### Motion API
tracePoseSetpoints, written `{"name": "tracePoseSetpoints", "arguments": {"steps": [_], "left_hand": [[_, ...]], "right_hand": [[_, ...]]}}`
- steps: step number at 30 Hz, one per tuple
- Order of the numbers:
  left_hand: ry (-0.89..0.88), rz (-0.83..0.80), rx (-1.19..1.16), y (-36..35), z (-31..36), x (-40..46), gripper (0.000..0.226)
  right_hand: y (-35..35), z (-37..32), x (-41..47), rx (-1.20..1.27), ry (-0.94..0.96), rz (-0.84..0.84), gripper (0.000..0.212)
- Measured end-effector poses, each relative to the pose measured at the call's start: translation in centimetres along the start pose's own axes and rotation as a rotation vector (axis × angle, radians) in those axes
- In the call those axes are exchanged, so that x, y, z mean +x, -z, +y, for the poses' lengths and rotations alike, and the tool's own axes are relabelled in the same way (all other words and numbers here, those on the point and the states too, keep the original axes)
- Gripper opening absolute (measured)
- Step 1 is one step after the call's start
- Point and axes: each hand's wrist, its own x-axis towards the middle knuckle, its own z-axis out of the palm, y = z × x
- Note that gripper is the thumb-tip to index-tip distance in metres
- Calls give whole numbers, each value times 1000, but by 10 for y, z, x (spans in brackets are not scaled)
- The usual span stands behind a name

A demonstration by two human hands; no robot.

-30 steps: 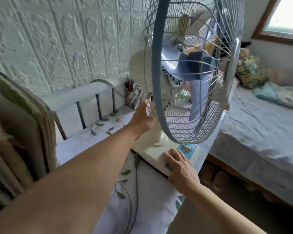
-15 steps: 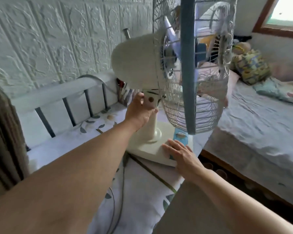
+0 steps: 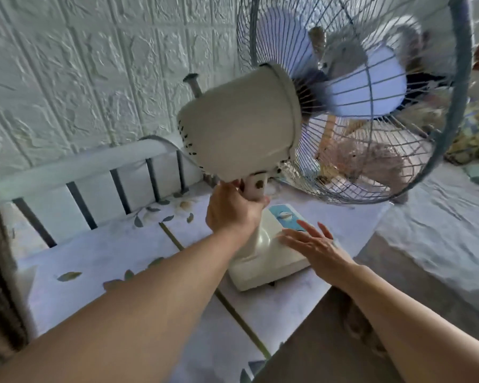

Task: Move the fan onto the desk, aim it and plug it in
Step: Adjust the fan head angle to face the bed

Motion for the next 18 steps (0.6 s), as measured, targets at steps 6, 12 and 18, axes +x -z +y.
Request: {"name": "tracePoseSetpoints", "arguments": {"steps": [6, 12, 18], "left_hand": [[-24, -126, -8, -1, 0, -1, 58], [-109, -447, -126, 11, -13, 5, 49], [-125, -395, -92, 9, -13, 3, 48]], "right_hand": [[-8, 1, 2, 51, -127, -33, 75], [-33, -43, 0, 238, -239, -20, 86], [-30, -26, 3, 179, -166, 59, 71]]}}
